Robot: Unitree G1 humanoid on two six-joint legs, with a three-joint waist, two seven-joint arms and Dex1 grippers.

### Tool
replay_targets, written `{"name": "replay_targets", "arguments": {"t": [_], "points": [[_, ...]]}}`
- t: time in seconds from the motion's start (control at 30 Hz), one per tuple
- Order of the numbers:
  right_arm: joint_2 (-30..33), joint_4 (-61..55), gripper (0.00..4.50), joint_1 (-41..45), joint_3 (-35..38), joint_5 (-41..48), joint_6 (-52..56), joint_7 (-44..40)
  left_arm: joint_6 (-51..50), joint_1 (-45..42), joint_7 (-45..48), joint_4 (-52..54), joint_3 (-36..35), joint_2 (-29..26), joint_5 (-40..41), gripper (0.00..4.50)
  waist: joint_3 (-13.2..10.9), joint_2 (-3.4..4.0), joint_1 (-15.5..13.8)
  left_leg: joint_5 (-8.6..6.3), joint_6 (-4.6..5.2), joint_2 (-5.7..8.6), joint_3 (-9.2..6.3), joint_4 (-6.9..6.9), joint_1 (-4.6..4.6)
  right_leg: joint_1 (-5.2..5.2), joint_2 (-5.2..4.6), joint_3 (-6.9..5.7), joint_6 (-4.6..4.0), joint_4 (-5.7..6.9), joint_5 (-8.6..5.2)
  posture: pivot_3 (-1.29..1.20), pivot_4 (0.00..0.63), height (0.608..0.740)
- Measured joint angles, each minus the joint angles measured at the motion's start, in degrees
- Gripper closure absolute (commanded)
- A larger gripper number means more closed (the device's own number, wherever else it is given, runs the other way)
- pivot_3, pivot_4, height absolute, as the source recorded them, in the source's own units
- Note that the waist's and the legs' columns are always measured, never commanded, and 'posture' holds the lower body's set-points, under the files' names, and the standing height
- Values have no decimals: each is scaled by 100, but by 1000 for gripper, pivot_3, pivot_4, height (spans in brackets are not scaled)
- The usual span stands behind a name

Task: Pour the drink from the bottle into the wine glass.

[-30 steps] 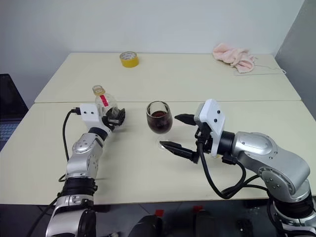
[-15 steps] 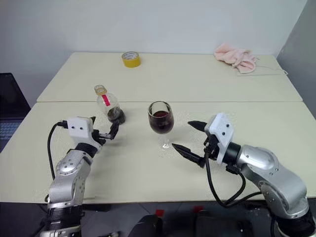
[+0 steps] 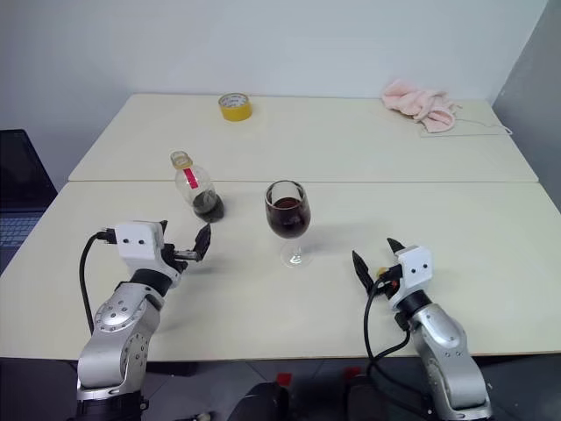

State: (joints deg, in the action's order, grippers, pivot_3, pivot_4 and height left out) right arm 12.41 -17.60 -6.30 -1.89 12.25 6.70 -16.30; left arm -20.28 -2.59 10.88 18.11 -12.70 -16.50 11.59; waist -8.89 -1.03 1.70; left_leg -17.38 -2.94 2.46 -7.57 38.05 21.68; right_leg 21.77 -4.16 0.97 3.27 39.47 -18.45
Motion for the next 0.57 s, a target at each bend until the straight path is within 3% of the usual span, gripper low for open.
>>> {"name": "replay_targets", "arguments": {"t": [0.1,0.57], "points": [[-262,217,0,11,-2,-62,-238,137,144,176,88,102,114,62,1,33,0,2,0,0,0,0,1,-3,-1,-1,0,3,0,-1,0,0,150,740],[-314,694,0,472,333,-12,-387,176,560,361,88,179,341,181,-79,33,0,3,3,0,0,0,1,-2,-1,-2,1,3,0,-3,0,0,150,740]]}}
